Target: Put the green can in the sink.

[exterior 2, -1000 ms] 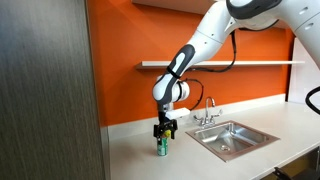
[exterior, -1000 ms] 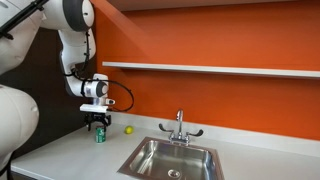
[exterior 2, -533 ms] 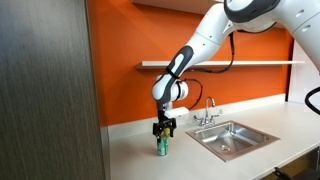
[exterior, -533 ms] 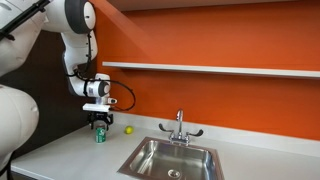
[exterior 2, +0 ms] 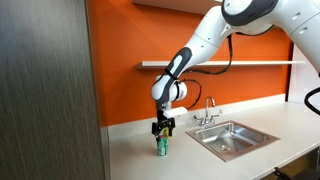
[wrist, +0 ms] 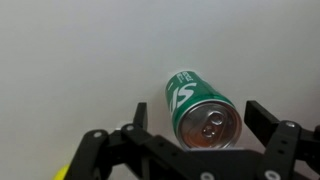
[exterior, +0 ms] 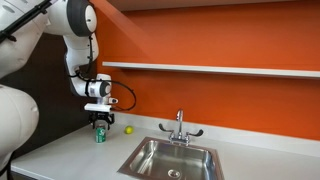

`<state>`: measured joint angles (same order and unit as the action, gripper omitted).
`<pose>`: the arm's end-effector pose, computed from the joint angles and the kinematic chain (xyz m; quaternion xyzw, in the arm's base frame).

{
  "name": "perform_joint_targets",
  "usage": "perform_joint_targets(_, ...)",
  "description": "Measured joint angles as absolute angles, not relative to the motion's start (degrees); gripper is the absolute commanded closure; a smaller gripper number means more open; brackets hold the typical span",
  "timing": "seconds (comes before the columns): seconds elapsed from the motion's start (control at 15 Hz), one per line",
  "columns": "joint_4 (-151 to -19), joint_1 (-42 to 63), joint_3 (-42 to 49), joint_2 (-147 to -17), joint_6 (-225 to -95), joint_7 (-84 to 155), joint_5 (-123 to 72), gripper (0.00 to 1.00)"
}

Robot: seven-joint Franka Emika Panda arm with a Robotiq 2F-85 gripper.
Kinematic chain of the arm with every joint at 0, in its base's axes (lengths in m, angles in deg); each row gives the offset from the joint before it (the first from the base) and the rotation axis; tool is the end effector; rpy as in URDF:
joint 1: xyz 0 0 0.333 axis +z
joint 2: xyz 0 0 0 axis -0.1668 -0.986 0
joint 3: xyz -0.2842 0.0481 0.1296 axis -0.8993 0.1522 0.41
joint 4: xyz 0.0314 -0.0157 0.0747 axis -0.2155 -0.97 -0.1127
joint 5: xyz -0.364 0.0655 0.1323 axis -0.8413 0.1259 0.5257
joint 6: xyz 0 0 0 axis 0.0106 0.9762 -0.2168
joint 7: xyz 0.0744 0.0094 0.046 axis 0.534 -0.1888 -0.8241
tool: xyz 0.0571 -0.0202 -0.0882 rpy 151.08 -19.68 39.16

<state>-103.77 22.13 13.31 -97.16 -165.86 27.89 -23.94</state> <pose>0.5860 0.1967 0.1964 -0.9809 -0.1928 0.0170 0.0177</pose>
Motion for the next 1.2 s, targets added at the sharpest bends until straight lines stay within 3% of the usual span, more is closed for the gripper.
perform_joint_targets(1.07, -101.4, 22.6, 13.4, -100.3, -165.8, 27.9, -24.3, 0.00)
perform_joint_targets(1.13, -101.3, 22.7, 13.4, -100.5, -165.8, 27.9, -24.3, 0.25)
perform_joint_targets(1.2, -101.3, 22.7, 13.4, -100.6, -165.8, 27.9, -24.3, 0.28)
